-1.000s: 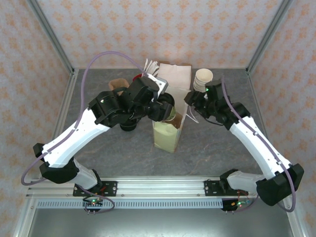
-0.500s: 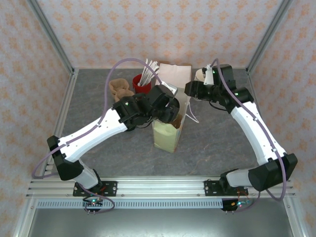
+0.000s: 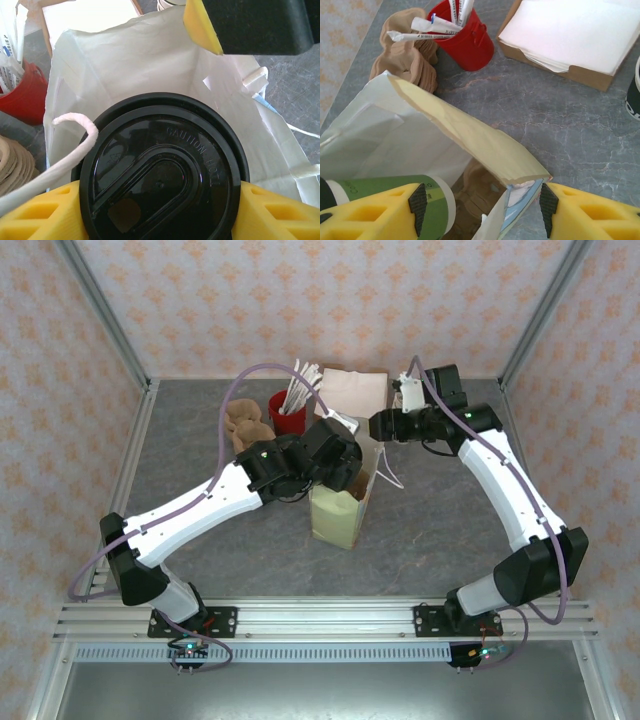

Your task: Pack the takeout coffee

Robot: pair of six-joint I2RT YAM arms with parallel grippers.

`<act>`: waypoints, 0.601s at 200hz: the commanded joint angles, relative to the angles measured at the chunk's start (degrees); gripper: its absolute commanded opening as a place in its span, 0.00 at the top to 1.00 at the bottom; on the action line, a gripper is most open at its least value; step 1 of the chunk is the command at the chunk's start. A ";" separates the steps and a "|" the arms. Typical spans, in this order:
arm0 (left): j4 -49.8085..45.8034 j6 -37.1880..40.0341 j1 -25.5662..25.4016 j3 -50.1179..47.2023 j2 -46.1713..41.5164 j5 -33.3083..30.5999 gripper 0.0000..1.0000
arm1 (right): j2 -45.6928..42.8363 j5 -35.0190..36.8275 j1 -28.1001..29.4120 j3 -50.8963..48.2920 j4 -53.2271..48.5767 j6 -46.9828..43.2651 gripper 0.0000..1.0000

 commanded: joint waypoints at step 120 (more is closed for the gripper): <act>-0.37 -2.66 0.31 -0.92 -1.41 3.83 0.37 | 8.42 -6.24 -0.21 7.14 -1.74 -20.07 0.36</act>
